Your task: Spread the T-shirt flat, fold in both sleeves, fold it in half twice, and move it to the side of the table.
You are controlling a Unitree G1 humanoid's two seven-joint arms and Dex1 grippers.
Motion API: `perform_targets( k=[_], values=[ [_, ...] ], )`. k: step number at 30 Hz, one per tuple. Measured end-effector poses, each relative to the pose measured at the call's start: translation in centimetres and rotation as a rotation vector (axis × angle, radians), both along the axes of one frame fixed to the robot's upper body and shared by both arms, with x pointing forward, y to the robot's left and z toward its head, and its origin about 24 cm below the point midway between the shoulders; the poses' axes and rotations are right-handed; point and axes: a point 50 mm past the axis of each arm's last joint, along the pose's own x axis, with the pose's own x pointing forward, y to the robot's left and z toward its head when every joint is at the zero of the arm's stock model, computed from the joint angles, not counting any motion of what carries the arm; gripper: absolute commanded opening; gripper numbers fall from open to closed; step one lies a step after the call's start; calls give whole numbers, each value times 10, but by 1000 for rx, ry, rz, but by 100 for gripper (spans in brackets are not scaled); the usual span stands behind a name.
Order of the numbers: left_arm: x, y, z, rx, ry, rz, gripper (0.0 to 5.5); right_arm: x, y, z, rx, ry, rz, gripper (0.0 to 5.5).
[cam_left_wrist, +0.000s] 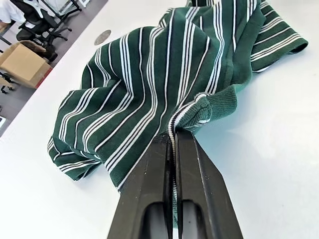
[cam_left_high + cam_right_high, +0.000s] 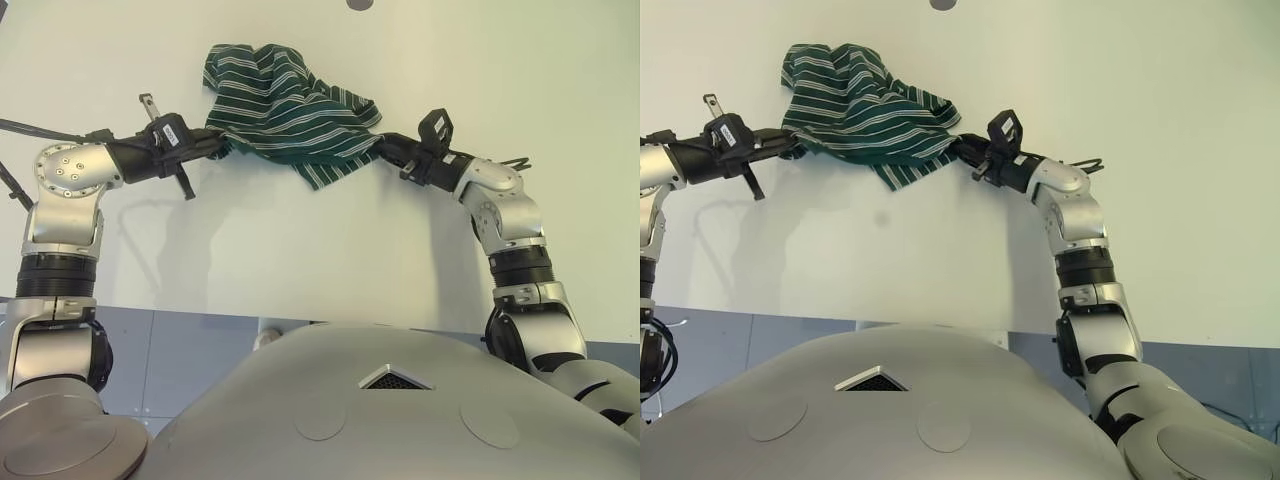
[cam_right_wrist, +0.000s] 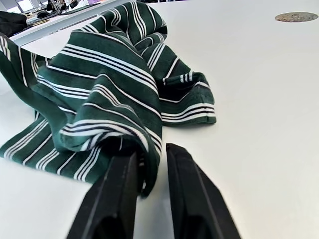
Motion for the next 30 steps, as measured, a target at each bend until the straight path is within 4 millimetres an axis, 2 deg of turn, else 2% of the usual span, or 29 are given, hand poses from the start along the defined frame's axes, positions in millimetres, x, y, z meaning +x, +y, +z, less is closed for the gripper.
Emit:
perform_targets(
  k=[2,6,8,10,11,13,16,19,24,30],
  values=[
    [3,-1,5,-16,-21,4,0,1,0,2,22,-14,-4,4],
    [9,0,12,-83,-45,34,0,6,-7,15,156,-46,-64,4],
    [16,-1,26,-161,-77,51,0,10,-15,43,254,-126,-79,4],
    [24,-3,57,-278,-151,59,0,16,-35,94,314,-271,-53,4],
    [27,-4,69,-328,-178,60,0,16,-42,112,316,-321,-38,4],
    [30,-4,101,-465,-232,56,0,9,-56,153,324,-420,12,4],
    [26,-13,160,-606,-374,-25,0,-6,-58,218,302,-625,111,4],
    [18,-20,182,-632,-408,-64,0,-17,-61,235,274,-667,115,4],
    [-8,-30,242,-679,-556,-181,0,-46,-71,291,256,-858,134,4],
    [-29,-36,280,-705,-664,-241,0,-68,-71,330,281,-984,157,4]
  ],
)
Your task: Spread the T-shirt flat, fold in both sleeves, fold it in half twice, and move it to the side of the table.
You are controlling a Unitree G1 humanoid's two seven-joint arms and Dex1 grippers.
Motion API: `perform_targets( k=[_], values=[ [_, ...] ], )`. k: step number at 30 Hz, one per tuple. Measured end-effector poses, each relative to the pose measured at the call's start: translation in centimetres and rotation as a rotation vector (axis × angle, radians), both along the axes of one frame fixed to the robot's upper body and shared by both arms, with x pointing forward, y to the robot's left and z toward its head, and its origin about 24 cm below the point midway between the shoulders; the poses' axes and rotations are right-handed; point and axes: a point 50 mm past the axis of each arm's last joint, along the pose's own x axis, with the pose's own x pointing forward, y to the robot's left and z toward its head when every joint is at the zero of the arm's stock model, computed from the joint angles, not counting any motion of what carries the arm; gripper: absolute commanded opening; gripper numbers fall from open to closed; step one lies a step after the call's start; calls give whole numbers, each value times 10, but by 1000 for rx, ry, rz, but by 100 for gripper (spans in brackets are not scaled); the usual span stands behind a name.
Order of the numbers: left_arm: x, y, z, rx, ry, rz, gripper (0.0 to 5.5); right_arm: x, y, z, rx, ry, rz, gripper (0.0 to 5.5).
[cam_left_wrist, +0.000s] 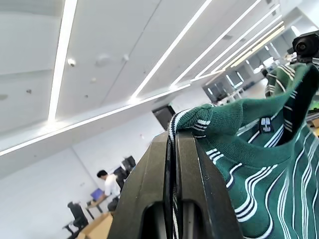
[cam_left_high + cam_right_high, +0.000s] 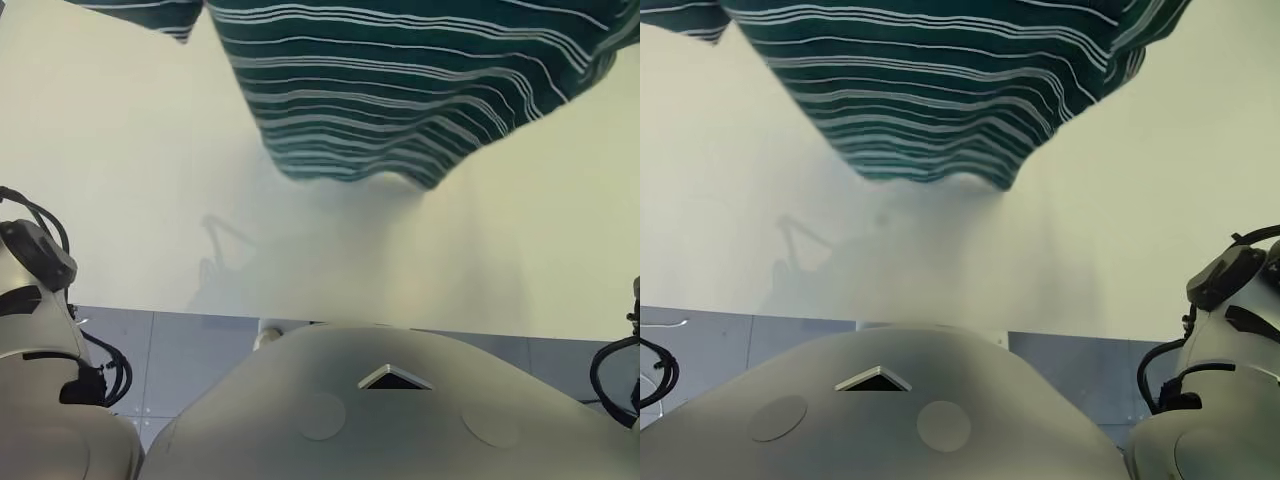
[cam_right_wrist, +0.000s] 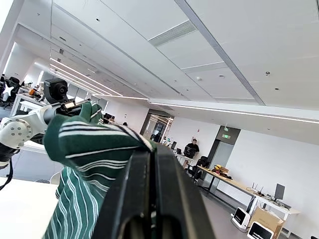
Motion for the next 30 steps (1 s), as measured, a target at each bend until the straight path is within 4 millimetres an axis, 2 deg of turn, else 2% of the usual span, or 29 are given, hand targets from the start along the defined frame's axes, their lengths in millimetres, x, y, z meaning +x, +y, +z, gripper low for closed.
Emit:
perform_targets(
  k=[4,5,6,8,9,10,11,12,13,14,15,17,20,22,24,25,27,28,29,30],
  values=[
    [-15,-7,18,-1,-39,-43,0,-17,0,19,-34,-71,-21,4],
    [-15,-8,16,19,-25,-37,0,-18,1,18,-51,-64,-26,4],
    [-13,-7,5,65,12,-13,0,-15,2,10,-84,-29,-41,4],
    [3,-2,-35,176,190,40,0,1,3,-22,-176,119,-87,4],
    [15,5,-67,232,328,77,0,15,-1,-47,-229,235,-140,4],
    [30,11,-107,303,487,122,0,33,-10,-80,-288,382,-200,4],
    [37,14,-132,357,576,144,0,43,-15,-102,-327,470,-242,4],
    [50,12,-173,441,694,157,0,59,-24,-138,-402,593,-312,4],
    [61,4,-203,502,755,150,0,72,-28,-166,-455,669,-367,4],
    [74,-3,-222,530,784,151,0,85,-31,-186,-501,710,-421,4],
    [87,-11,-231,544,787,165,0,99,-31,-198,-531,719,-474,4],
    [119,-27,-234,538,758,224,0,134,-23,-211,-593,685,-580,48],
    [154,-49,-236,562,739,365,63,177,4,-221,-705,605,-723,108],
    [169,-56,-241,612,720,507,106,195,18,-227,-808,523,-833,155],
    [183,-55,-242,620,618,716,144,211,31,-225,-885,342,-967,196],
    [185,-51,-234,545,571,735,168,214,34,-215,-846,265,-970,219],
    [178,-41,-216,384,524,553,212,211,37,-197,-669,238,-801,225],
    [170,-36,-216,370,514,477,222,203,36,-198,-615,258,-720,225],
    [156,-26,-226,380,531,403,245,190,32,-207,-569,300,-629,225],
    [137,-12,-244,411,593,342,261,173,24,-224,-532,377,-549,225]
  ],
)
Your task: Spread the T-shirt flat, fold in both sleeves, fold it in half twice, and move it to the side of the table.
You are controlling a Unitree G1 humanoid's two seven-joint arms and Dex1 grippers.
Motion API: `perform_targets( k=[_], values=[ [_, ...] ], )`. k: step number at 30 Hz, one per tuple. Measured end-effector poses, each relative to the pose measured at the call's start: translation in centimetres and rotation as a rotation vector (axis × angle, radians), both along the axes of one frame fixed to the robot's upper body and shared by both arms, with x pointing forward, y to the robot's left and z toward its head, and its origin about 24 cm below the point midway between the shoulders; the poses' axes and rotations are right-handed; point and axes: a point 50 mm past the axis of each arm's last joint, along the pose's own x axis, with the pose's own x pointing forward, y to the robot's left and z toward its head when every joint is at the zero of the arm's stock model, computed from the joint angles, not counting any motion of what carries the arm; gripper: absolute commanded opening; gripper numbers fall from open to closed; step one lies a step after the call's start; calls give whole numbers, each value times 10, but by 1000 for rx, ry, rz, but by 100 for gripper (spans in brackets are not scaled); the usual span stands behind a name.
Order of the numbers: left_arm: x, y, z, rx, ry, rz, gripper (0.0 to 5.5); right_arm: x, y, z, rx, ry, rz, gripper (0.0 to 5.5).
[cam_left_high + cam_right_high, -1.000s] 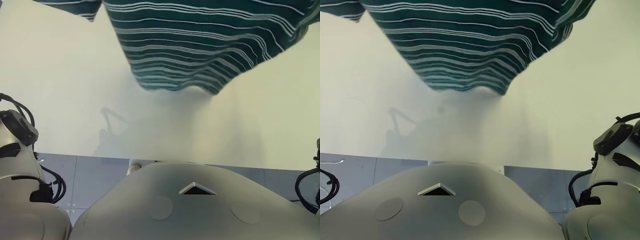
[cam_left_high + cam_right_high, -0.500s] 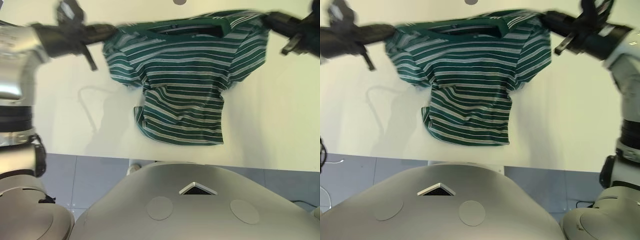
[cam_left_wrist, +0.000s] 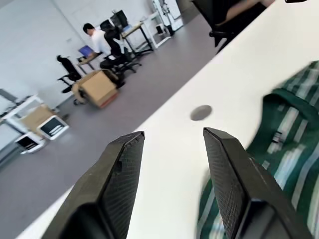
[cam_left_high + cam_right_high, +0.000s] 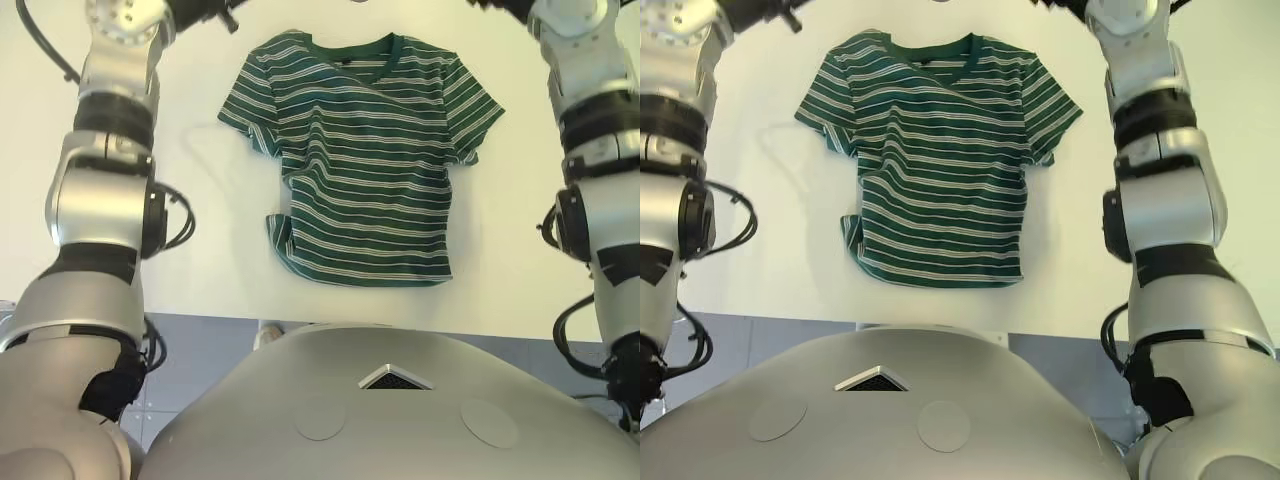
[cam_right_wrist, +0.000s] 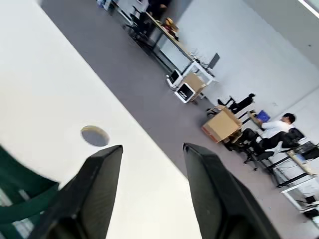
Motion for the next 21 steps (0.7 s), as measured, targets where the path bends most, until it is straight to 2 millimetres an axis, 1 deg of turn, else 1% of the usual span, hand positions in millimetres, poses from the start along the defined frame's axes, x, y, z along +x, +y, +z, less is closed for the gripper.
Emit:
perform_targets(
  k=[1,2,3,4,5,6,7,9,10,11,13,15,17,18,21],
  values=[
    [-21,14,-16,6,77,-43,287,-19,-9,-13,56,69,40,225],
    [-48,29,-31,25,175,-89,308,-42,-20,-27,111,155,73,225],
    [-69,39,-41,44,254,-123,327,-61,-27,-36,144,224,100,225],
    [-95,46,-50,79,353,-180,341,-87,-31,-45,177,314,148,225],
    [-106,46,-52,91,388,-211,363,-99,-30,-47,189,352,181,225],
    [-122,40,-53,102,428,-270,374,-120,-24,-49,215,414,245,225],
    [-136,30,-52,116,450,-333,397,-139,-16,-48,231,468,312,225],
    [-161,10,-48,134,478,-441,429,-171,-2,-40,234,571,431,225],
    [-176,0,-44,150,496,-489,452,-187,4,-33,193,625,490,225],
    [-184,-7,-41,171,498,-513,466,-200,8,-28,137,671,542,225],
    [-187,-12,-44,221,479,-496,500,-213,9,-31,57,724,557,225],
    [-184,-16,-49,255,445,-454,535,-218,7,-34,-2,749,553,225],
    [-178,-23,-48,240,398,-421,539,-224,9,-34,-26,764,568,225],
    [-177,-23,-48,228,403,-413,539,-226,9,-35,-23,776,565,225],
    [-172,-13,-38,193,401,-376,539,-226,6,-35,-20,777,540,225]
  ],
)
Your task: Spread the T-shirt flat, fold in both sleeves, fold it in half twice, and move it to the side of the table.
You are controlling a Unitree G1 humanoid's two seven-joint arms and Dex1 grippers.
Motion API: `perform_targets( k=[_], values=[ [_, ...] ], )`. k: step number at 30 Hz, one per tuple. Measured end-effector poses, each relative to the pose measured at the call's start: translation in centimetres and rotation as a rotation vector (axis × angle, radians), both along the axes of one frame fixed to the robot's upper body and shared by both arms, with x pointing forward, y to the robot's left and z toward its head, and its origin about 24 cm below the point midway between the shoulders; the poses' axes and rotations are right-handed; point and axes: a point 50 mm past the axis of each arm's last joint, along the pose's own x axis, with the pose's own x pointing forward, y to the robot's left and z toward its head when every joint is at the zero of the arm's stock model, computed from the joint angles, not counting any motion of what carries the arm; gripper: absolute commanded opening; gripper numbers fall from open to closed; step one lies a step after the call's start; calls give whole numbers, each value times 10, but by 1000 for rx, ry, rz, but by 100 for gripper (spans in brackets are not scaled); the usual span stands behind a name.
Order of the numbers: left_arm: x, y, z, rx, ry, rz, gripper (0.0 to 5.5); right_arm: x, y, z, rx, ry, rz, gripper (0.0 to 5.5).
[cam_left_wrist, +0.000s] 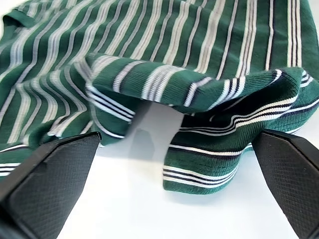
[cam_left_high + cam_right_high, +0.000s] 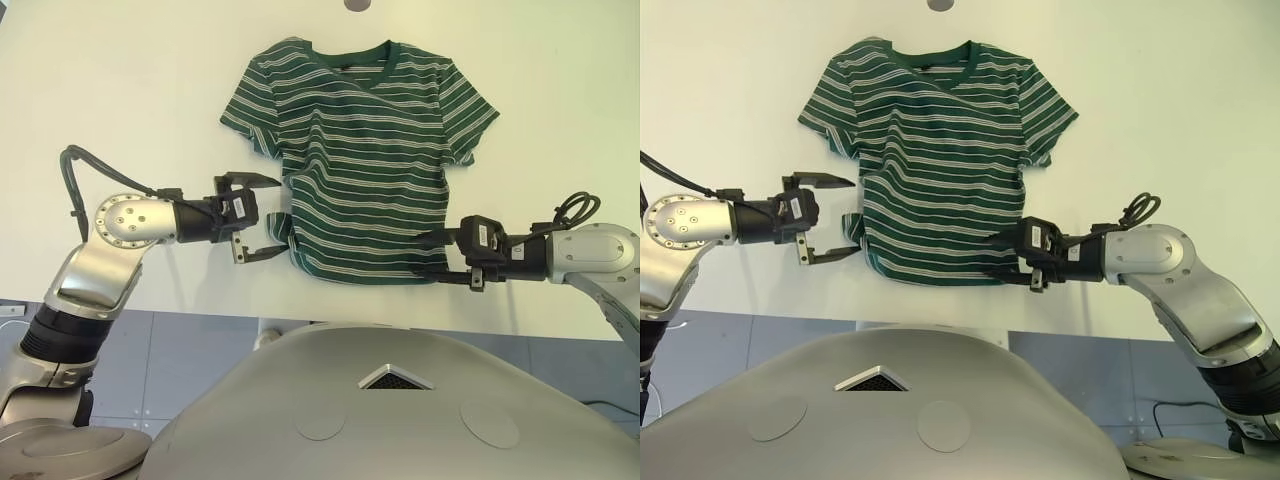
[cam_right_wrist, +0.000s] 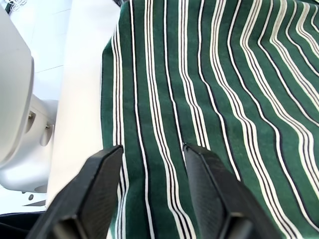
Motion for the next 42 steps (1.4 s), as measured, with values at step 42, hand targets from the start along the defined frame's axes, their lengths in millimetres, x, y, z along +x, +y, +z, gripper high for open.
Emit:
perform_targets(
  k=[42],
  values=[
    [-6,23,-11,257,-161,24,539,67,4,-34,-242,-353,-252,225]
  ],
)
